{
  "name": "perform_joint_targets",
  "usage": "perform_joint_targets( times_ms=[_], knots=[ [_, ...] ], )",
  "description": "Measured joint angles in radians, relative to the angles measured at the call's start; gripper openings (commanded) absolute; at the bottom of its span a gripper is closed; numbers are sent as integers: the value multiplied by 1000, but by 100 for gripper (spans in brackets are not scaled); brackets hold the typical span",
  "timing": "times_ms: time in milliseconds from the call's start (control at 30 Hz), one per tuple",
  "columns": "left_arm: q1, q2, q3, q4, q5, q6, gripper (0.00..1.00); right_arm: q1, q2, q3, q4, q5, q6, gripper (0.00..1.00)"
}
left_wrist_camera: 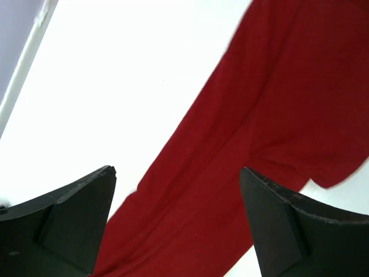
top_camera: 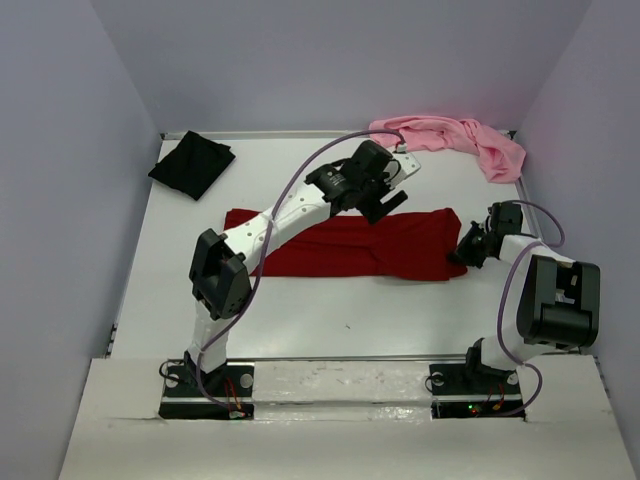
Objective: Fold and stack the t-shirts
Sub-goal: Fold the tshirt
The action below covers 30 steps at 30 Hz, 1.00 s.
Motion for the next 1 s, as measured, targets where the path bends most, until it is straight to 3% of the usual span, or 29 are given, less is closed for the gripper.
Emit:
perform_joint_targets(
  times_ms=[167, 300, 500, 567, 633, 733, 900, 1000],
  knots=[
    [0, -8, 42, -34, 47, 77, 99, 0, 0, 5, 0, -5, -1, 0],
    [0, -76, -66, 12, 47, 124, 99, 0, 0, 5, 0, -8, -1, 0],
    [-13, -146, -124, 31, -60, 210, 99, 0, 0, 5, 1, -15, 0, 0],
    [-16, -150, -126, 26, -40, 241, 99, 0, 0, 5, 1, -18, 0, 0],
    [-11, -152, -124, -5, 72, 305, 99, 0, 0, 5, 1, -19, 0, 0],
    [1, -113, -51, -126, 189, 358, 99, 0, 0, 5, 1, -24, 0, 0],
    [20, 93, 183, -271, 307, 382, 99, 0, 0, 5, 1, -30, 0, 0],
    [30, 181, 233, -315, 365, 376, 99, 0, 0, 5, 1, -30, -1, 0]
  ],
)
